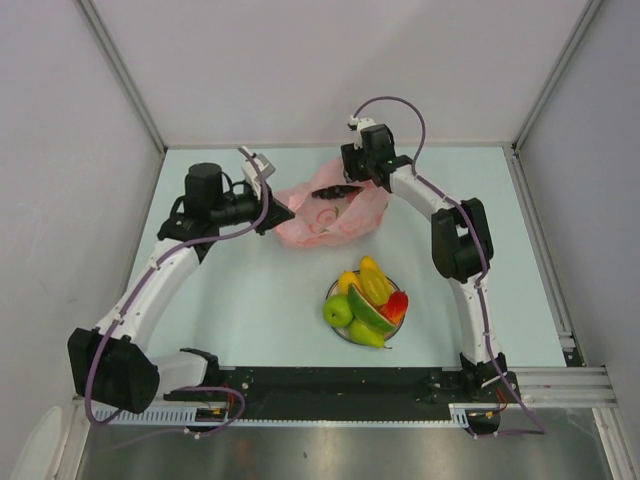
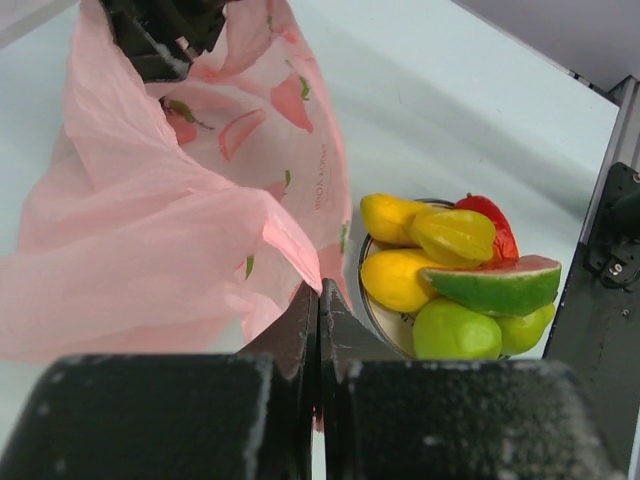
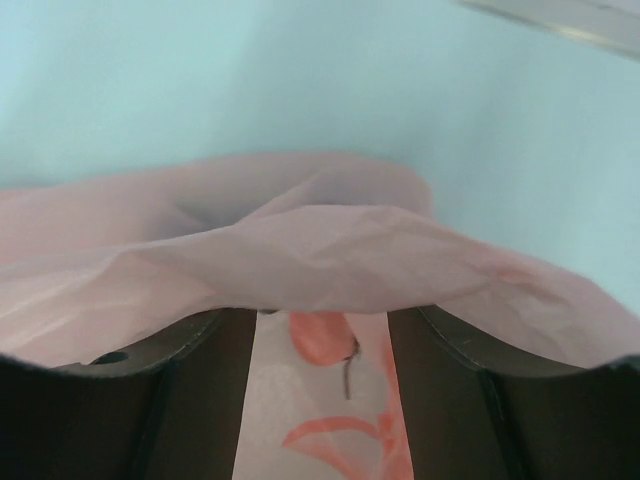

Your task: Take the fake fruits out of the plastic bag

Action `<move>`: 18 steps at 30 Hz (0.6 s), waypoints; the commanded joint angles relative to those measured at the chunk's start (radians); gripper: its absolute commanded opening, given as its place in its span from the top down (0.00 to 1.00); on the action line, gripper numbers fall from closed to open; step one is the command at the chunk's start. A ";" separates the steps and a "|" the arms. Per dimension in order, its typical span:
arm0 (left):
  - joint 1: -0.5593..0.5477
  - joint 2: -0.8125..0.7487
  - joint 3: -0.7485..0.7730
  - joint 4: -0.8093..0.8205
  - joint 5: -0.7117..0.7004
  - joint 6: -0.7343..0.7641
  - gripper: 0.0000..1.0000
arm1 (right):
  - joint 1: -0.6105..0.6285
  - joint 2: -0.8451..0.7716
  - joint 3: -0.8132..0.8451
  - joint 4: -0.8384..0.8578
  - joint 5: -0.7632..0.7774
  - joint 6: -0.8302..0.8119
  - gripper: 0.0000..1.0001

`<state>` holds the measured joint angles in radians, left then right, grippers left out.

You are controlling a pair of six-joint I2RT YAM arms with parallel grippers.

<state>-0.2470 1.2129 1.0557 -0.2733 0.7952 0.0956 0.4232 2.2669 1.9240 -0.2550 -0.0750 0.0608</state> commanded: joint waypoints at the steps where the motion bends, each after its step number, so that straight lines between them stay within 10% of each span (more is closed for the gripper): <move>1: -0.073 0.028 0.085 0.013 -0.007 0.032 1.00 | -0.024 0.022 0.089 0.048 0.227 -0.096 0.42; 11: -0.167 0.089 0.213 -0.003 -0.080 0.029 1.00 | -0.034 -0.230 -0.104 -0.026 -0.216 -0.029 0.56; 18: -0.169 0.063 0.297 0.053 -0.057 -0.019 1.00 | -0.023 -0.106 -0.142 0.006 -0.354 0.115 0.62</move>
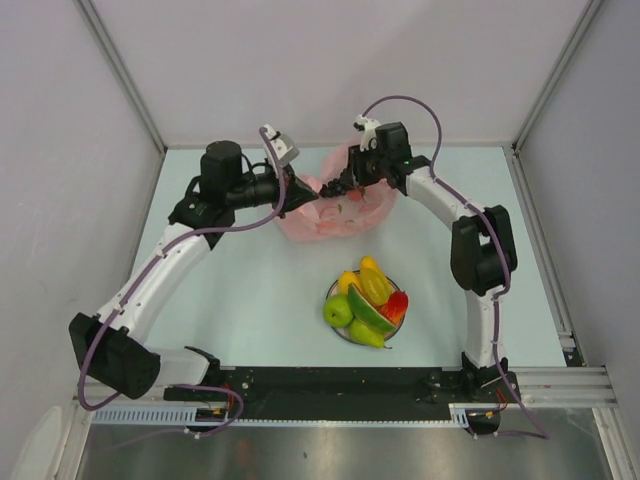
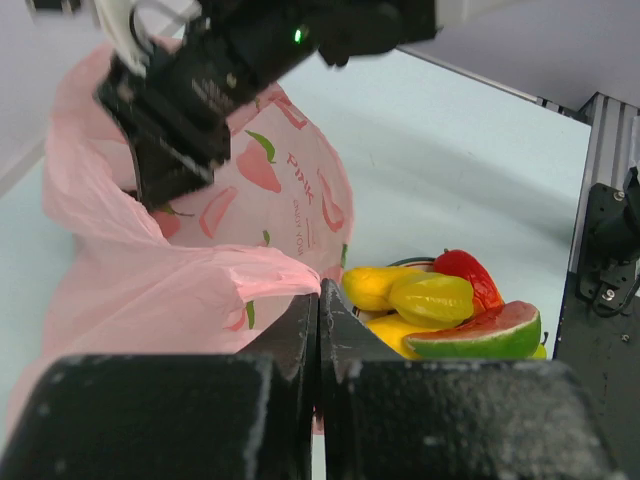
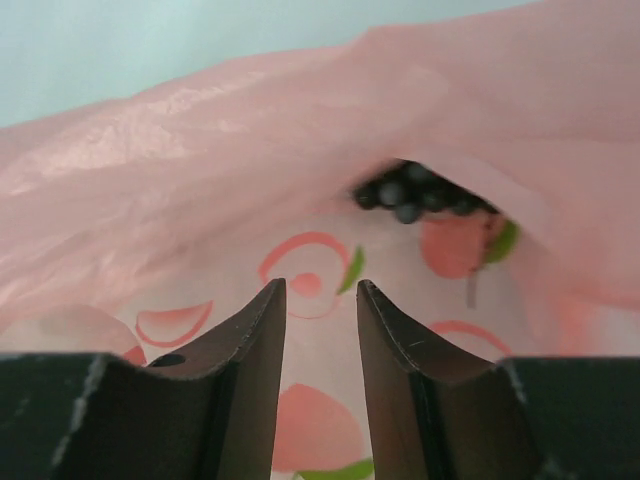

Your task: Take the fake fruits out of the plastic bag

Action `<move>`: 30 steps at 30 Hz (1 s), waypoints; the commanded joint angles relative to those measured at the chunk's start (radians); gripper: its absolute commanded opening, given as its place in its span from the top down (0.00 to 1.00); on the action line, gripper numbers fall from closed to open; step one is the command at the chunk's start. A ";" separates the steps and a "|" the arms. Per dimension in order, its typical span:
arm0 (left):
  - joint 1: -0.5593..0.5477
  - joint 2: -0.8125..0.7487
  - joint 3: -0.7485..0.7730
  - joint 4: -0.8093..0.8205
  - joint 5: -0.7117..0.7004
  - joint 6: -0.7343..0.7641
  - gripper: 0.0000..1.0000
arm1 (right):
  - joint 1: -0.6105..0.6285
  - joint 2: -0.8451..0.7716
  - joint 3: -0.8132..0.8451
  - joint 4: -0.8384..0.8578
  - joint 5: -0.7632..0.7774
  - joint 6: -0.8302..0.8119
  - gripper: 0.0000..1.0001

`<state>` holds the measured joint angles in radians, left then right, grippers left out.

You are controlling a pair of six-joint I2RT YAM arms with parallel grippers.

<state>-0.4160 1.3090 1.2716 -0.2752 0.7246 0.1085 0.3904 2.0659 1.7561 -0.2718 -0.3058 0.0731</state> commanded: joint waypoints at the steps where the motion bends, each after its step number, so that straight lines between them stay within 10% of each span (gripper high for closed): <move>1: -0.001 -0.028 0.115 0.044 0.015 -0.036 1.00 | 0.011 0.126 0.089 0.025 -0.133 0.112 0.62; 11: 0.000 -0.102 0.085 -0.173 0.012 0.141 1.00 | 0.021 0.350 0.379 0.046 0.195 0.174 0.56; 16: 0.000 -0.120 -0.056 -0.173 -0.030 0.204 1.00 | 0.028 0.373 0.384 0.037 0.220 0.263 0.27; 30: -0.021 -0.050 -0.130 -0.144 -0.036 0.221 1.00 | 0.071 0.566 0.585 0.017 0.364 0.275 0.32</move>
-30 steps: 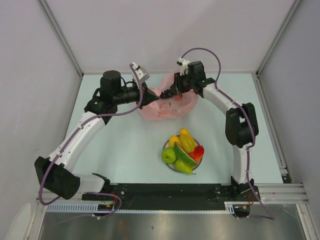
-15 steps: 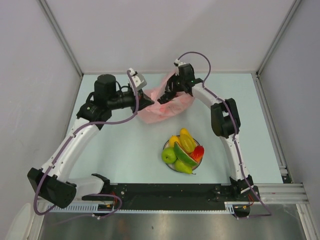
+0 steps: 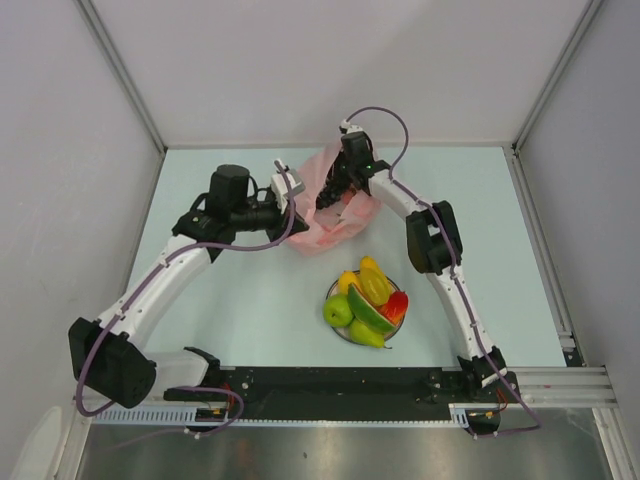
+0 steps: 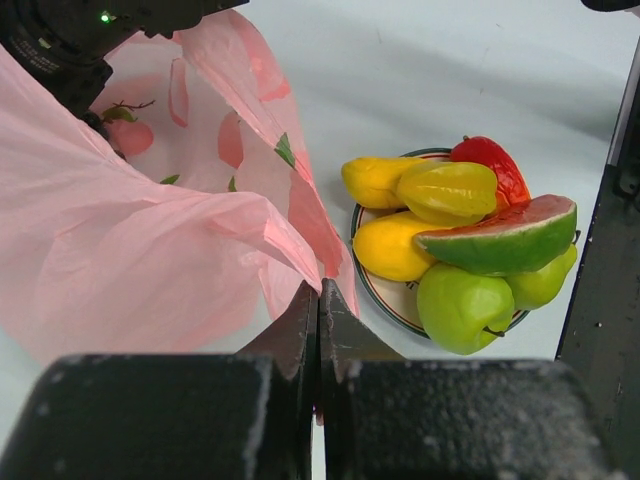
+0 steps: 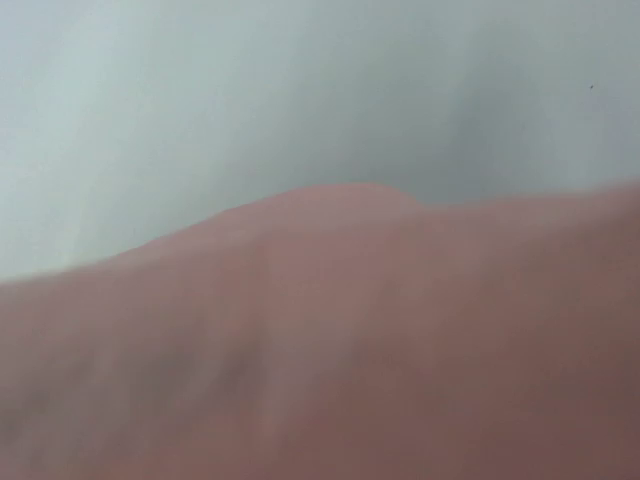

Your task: Take the fake fruits out of the plastic bag

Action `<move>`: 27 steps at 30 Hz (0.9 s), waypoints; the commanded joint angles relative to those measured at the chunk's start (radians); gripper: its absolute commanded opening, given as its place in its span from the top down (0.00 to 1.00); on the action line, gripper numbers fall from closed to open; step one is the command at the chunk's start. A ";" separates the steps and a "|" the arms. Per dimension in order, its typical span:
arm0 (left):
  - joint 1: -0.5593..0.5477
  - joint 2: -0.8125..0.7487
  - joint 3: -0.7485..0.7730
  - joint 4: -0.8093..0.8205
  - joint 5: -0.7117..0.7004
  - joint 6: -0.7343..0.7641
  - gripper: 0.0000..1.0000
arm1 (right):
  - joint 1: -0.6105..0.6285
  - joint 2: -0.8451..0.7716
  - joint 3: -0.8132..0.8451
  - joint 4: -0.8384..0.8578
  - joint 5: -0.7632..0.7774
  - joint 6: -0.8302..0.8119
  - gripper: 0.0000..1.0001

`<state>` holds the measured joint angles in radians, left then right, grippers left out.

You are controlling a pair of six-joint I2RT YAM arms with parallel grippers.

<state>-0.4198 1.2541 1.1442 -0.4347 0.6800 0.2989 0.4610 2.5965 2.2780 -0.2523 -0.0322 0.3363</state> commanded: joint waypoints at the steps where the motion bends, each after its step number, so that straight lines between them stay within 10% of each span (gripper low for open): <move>1: -0.019 0.010 -0.004 0.017 0.007 0.029 1.00 | -0.002 0.042 0.064 0.001 0.095 0.016 0.32; 13: -0.017 0.064 0.017 0.008 -0.011 0.003 1.00 | -0.015 0.117 0.130 0.024 0.104 0.062 0.45; 19: -0.016 0.080 0.032 0.017 -0.016 -0.009 1.00 | -0.030 0.106 0.124 0.057 0.042 0.059 1.00; 27: 0.026 0.096 0.023 0.131 -0.016 -0.164 1.00 | -0.041 -0.070 0.009 0.067 -0.158 0.013 1.00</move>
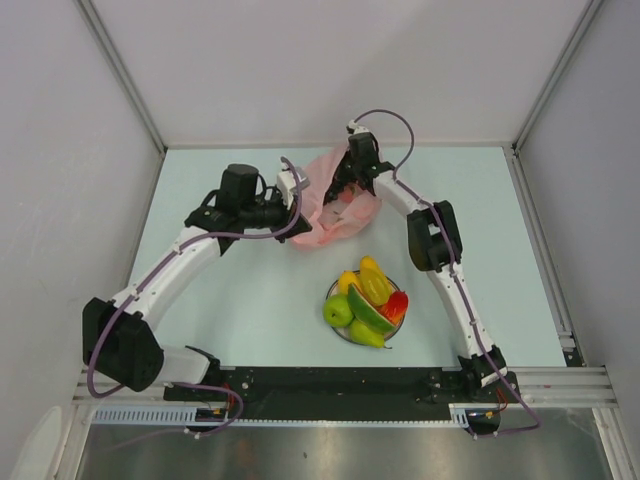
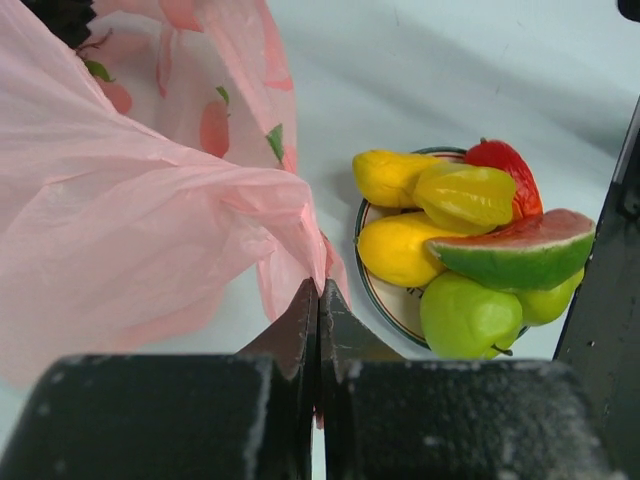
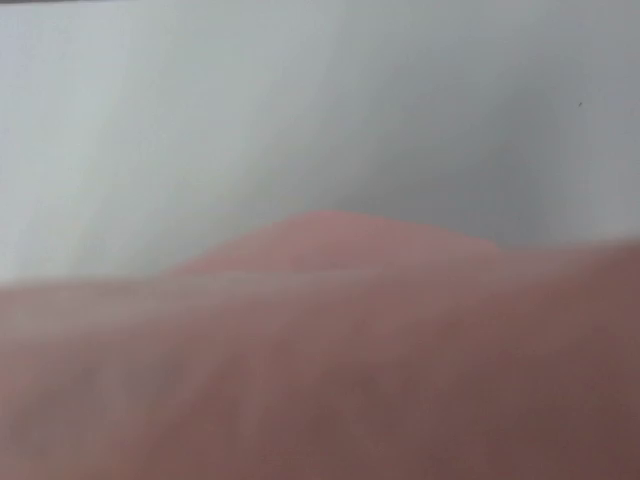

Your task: Take the fake fruits out of the plastic bag

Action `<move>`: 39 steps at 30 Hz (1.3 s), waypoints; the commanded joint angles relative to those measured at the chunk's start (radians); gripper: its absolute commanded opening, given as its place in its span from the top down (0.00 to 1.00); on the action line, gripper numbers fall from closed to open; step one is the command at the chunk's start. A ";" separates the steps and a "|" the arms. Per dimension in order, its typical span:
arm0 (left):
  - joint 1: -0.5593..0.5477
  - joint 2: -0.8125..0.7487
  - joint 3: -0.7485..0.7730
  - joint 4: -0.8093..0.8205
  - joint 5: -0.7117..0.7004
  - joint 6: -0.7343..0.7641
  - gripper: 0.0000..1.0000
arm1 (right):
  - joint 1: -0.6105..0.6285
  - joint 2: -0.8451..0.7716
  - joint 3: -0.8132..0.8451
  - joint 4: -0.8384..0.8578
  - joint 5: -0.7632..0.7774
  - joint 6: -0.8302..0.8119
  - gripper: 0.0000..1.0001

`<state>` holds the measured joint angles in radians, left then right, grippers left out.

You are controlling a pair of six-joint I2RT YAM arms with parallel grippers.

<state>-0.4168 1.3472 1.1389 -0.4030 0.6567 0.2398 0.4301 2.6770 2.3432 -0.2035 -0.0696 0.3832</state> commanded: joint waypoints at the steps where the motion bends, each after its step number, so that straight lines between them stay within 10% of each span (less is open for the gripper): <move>1: 0.033 0.003 0.027 0.118 0.003 -0.125 1.00 | -0.017 -0.173 -0.077 0.015 -0.142 -0.033 1.00; 22: 0.157 0.027 -0.013 0.354 0.027 -0.315 1.00 | 0.099 -0.781 -0.584 0.078 -0.365 -0.276 1.00; 34: 0.237 0.105 0.205 -0.048 -0.012 -0.102 1.00 | 0.058 -1.141 -0.720 0.174 -0.487 -0.262 1.00; 39: 0.262 0.116 0.219 -0.068 -0.059 -0.131 1.00 | 0.124 -1.292 -0.834 -0.037 -0.512 -0.426 1.00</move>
<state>-0.1799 1.4536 1.3182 -0.4076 0.6277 0.0879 0.4965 1.5055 1.5711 -0.1062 -0.5186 0.0994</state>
